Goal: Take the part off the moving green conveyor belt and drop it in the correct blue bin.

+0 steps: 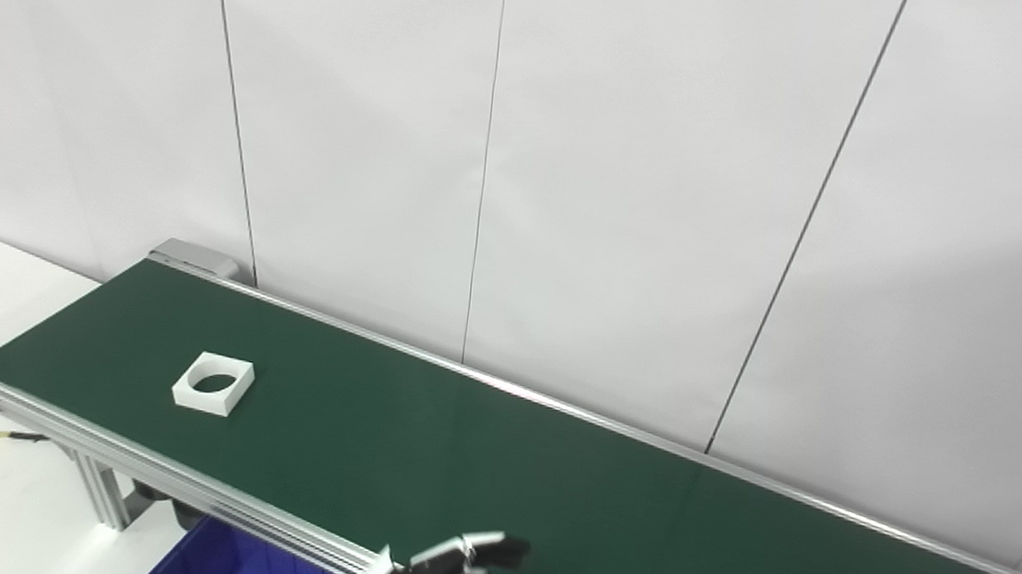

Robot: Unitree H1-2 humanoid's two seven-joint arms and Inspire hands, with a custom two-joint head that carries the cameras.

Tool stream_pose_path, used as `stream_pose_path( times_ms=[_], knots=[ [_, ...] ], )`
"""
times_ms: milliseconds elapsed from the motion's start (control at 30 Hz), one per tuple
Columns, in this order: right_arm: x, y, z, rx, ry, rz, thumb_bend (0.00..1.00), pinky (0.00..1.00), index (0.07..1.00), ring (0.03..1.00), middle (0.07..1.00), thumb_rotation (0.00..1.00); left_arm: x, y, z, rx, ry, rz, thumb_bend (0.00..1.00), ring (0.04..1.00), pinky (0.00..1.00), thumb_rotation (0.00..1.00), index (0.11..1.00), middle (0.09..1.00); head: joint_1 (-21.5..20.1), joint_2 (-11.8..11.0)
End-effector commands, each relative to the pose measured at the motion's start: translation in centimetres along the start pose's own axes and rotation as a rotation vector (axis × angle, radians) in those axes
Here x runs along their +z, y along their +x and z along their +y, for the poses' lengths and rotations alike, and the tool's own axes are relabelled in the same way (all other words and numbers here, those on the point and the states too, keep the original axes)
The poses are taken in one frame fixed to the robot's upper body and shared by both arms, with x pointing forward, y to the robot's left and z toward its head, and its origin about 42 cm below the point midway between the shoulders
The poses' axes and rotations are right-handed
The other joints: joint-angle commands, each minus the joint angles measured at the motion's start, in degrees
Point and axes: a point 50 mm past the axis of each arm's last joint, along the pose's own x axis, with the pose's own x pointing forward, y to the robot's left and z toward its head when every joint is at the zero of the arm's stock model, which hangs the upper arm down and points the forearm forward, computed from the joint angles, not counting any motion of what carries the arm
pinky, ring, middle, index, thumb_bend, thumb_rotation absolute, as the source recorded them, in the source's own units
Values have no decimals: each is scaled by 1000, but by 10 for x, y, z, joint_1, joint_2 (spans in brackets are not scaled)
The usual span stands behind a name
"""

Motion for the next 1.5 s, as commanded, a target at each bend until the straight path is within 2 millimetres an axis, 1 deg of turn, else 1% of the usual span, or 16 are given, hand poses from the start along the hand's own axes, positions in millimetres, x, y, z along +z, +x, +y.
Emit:
stream_pose_path(
  times_ms=[0, 167, 267, 400, 467, 533, 600, 667, 767, 900, 1033, 1167, 1400, 1467],
  knots=[
    [13, 7, -2, -4, -13, -108, 979, 847, 887, 883, 891, 0, 12, 13, 11, -19, 37, -66, 981, 852, 765, 330, 833, 874, 1, 0],
    [11, 8, -4, -7, -15, -112, 989, 829, 881, 876, 889, 0, 19, 25, 26, -16, 88, -81, 991, 865, 791, 336, 832, 876, 13, -3],
    [10, 9, -5, -3, -10, -111, 989, 845, 885, 882, 894, 0, 23, 33, 36, -16, 128, -102, 984, 871, 802, 361, 838, 879, 14, -4],
    [7, 11, -6, 0, -6, -113, 987, 860, 890, 887, 896, 0, 29, 43, 47, -38, 185, -90, 979, 884, 802, 382, 850, 898, 17, -5],
    [7, 12, -6, 2, -7, -114, 987, 868, 888, 889, 897, 0, 32, 47, 52, -50, 221, -87, 969, 895, 816, 408, 860, 912, 18, -4],
    [7, 13, -7, 7, -6, -116, 981, 869, 887, 891, 899, 0, 37, 53, 58, -60, 276, -84, 951, 908, 842, 422, 871, 920, 19, -5],
    [6, 15, -6, 9, -7, -117, 981, 869, 884, 896, 900, 0, 40, 60, 63, -67, 320, -81, 915, 919, 864, 396, 882, 929, 20, -8],
    [5, 16, -6, 8, -9, -114, 982, 869, 883, 896, 900, 0, 41, 66, 70, -74, 361, -78, 904, 922, 868, 387, 885, 931, 19, -10],
    [4, 17, -5, 8, -6, -113, 986, 883, 883, 898, 897, 0, 42, 76, 80, -88, 421, -70, 862, 934, 880, 385, 904, 948, 17, -12],
    [5, 17, -3, 5, -5, -117, 980, 873, 881, 901, 902, 0, 40, 88, 96, -125, 490, -30, 842, 946, 877, 376, 925, 967, 14, -11],
    [5, 17, -3, 6, -19, -115, 989, 842, 874, 881, 883, 0, 36, 97, 107, -147, 547, -17, 835, 931, 859, 363, 928, 959, 14, -11],
    [3, 16, -2, 10, -7, -115, 997, 853, 872, 888, 886, 0, 28, 109, 122, -160, 607, 32, 841, 912, 824, 397, 932, 955, 15, -10],
    [3, 16, -2, 5, -24, -117, 1000, 830, 861, 863, 860, 0, 17, 124, 147, -170, 667, 124, 825, 910, 818, 426, 935, 959, 17, -9],
    [1, 16, -2, 13, -37, -121, 996, 831, 868, 865, 866, 4, 13, 127, 155, -170, 674, 151, 813, 908, 802, 401, 934, 959, 18, -8]
  ],
)
